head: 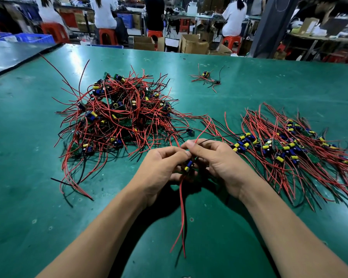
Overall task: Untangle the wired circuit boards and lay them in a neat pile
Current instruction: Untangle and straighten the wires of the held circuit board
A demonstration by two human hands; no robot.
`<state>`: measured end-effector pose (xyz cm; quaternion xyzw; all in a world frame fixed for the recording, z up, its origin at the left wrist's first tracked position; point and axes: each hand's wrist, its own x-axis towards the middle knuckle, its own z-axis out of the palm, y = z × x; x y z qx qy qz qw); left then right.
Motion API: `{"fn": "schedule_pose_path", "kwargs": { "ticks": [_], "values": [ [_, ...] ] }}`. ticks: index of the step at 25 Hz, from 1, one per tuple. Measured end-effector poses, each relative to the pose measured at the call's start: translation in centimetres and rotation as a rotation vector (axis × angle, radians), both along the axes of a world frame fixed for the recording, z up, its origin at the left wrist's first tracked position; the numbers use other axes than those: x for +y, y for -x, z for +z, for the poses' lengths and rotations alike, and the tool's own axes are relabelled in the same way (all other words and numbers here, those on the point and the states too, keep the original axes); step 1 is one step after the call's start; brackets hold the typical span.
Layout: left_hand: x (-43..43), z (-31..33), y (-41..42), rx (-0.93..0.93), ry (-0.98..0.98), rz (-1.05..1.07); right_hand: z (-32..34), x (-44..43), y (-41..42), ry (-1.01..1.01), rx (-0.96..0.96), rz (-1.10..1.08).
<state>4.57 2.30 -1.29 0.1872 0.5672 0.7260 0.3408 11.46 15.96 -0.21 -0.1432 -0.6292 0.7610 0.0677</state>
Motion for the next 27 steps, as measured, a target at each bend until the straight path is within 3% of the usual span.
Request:
{"fn": "schedule_pose_path", "kwargs": {
  "ticks": [8,14,19,23,27],
  "values": [
    [0.1,0.2,-0.2,0.024,0.011,-0.004,-0.4,0.2,0.4,-0.044,0.02,-0.078],
    [0.5,0.2,-0.9,0.425,0.189,0.153,-0.5,0.6,0.7,-0.127,-0.046,-0.232],
    [0.6,0.0,-1.1,0.542,0.253,0.095,-0.4,2.1,1.2,-0.088,0.012,-0.494],
    [0.4,0.0,-1.1,0.462,0.233,0.085,-0.5,1.4,1.6,0.057,0.008,-0.516],
    [0.4,0.1,-1.0,0.42,0.227,0.061,0.1,1.1,1.4,0.374,-0.001,-0.446]
  ]
}}
